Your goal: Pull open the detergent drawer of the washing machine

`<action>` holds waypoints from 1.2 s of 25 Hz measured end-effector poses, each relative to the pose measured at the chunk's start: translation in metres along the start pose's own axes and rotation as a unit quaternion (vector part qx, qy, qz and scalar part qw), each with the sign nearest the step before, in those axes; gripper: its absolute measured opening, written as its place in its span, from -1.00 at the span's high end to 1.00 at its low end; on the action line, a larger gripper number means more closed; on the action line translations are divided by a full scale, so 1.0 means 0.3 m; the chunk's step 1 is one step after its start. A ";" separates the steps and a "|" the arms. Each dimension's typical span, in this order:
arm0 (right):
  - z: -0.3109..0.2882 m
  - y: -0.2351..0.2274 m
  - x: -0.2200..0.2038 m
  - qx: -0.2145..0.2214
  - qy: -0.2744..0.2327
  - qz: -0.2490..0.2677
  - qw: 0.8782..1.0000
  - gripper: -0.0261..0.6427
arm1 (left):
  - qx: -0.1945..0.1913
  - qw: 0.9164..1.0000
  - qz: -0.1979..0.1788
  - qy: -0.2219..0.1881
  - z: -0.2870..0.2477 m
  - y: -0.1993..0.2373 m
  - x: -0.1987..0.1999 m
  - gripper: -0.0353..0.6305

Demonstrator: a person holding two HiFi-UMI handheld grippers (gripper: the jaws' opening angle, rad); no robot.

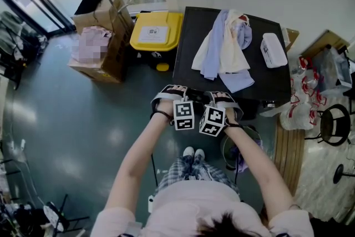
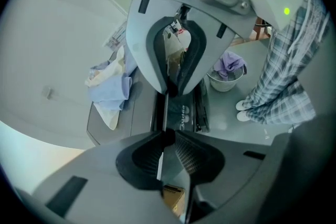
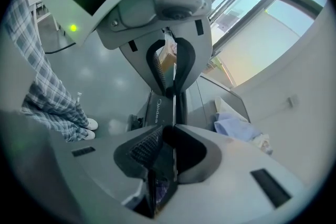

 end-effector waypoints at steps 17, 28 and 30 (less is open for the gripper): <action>0.052 0.051 0.002 0.023 -0.029 -0.019 0.999 0.70 | -0.013 1.000 -0.016 -0.005 0.057 -0.058 0.002 0.65; 0.103 0.181 -0.001 0.039 -0.045 -0.029 0.998 0.71 | -0.013 1.000 -0.019 -0.017 0.143 -0.178 0.018 0.65; 0.115 0.203 -0.002 0.042 -0.047 -0.029 0.998 0.72 | -0.015 1.000 -0.021 -0.018 0.159 -0.201 0.021 0.65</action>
Point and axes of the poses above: the fingertips, and each gripper's own axes: z backward along the fingers, y to its left, x out of its top, the point moved 10 cm from there along z, backward along the fingers, and after that the axes turned 7 degrees about x, right-handed, at the moved point
